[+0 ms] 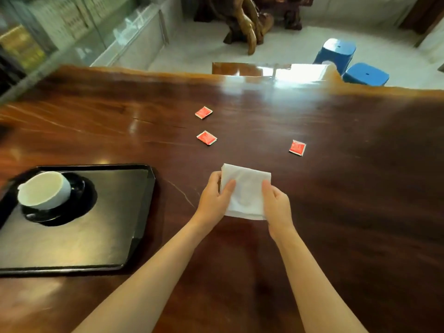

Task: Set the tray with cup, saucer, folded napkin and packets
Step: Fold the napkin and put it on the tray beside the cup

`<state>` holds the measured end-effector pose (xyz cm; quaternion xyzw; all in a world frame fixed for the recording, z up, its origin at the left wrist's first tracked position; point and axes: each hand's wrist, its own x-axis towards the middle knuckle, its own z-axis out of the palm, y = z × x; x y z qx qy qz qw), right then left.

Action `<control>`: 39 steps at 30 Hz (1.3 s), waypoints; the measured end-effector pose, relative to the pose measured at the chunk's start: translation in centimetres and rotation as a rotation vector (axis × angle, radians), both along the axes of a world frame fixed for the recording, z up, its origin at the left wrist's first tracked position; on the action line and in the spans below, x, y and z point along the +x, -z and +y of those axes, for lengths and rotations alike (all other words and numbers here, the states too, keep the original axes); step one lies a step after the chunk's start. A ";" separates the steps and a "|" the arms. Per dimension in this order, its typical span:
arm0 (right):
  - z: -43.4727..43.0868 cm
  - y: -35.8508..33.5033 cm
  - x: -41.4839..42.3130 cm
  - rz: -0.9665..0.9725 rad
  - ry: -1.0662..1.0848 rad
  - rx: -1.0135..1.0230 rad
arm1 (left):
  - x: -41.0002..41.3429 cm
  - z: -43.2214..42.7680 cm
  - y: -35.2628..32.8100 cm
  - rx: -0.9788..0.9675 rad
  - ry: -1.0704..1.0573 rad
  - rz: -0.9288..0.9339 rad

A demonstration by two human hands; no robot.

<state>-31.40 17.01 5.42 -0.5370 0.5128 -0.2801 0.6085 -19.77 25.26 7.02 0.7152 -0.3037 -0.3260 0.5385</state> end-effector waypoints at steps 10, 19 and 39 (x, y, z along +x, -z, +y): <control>2.1 -6.4 10.7 -0.040 -0.128 -0.236 | 9.3 4.2 -5.7 -0.101 -0.070 0.006; 9.1 -5.6 23.2 0.020 -0.310 -0.353 | 20.4 12.2 -5.1 -0.123 -0.220 0.042; 19.0 7.0 31.3 0.487 -0.308 -0.134 | 26.0 20.7 8.5 0.096 -0.604 0.806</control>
